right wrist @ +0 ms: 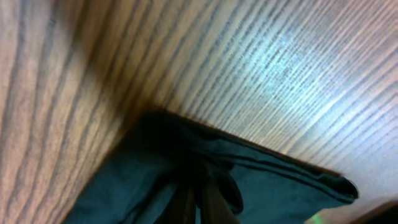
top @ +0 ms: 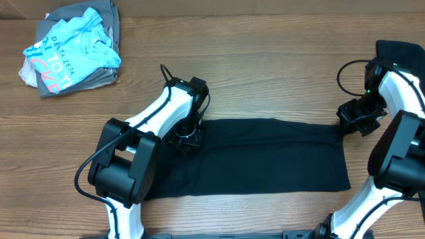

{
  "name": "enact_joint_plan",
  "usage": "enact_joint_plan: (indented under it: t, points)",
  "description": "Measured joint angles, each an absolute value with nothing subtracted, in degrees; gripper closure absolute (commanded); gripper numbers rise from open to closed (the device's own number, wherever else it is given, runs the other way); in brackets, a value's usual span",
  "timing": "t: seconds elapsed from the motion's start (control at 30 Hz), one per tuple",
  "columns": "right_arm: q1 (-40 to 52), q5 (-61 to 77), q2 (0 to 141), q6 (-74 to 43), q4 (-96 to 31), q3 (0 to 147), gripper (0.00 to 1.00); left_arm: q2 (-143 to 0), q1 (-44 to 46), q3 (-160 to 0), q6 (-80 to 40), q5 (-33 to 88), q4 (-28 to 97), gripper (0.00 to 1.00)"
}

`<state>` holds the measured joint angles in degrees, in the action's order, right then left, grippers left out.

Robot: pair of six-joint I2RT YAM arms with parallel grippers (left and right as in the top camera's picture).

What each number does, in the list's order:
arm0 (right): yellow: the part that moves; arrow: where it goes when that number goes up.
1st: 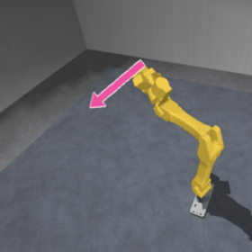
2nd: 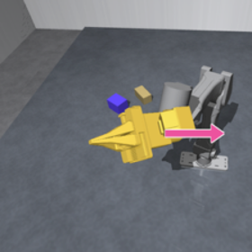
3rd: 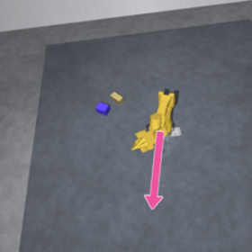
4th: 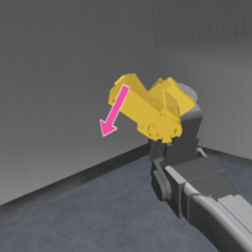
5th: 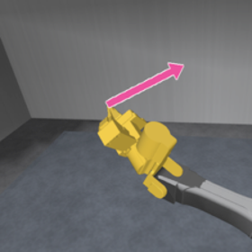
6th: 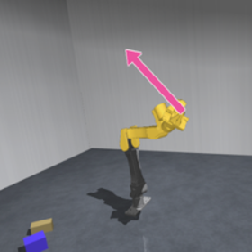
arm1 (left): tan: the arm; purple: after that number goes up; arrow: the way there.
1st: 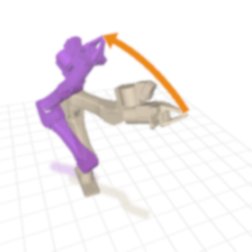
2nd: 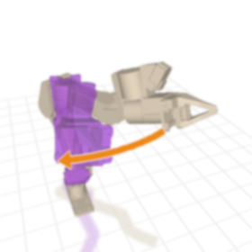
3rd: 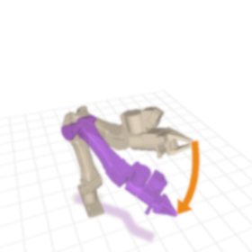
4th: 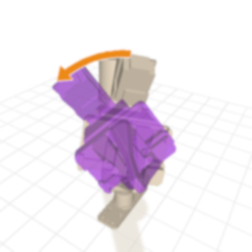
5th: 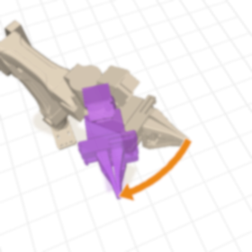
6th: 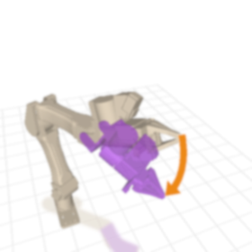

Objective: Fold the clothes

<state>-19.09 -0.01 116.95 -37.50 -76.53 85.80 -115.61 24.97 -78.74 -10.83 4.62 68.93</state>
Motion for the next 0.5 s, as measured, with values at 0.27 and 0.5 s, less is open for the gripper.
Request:
enact_joint_plan:
  t: [0.27, 0.5]
  points:
    - [-19.09, -0.01, 116.25, -37.47, -80.03, 86.91, 0.96, -115.61, 24.97, -79.26, -10.87, 4.64, 72.82, 0.96]
    - [-19.09, -0.89, 111.46, -37.95, -83.92, 86.98, 0.96, -113.16, 24.97, -80.95, -12.12, 4.58, 76.58, 0.96]
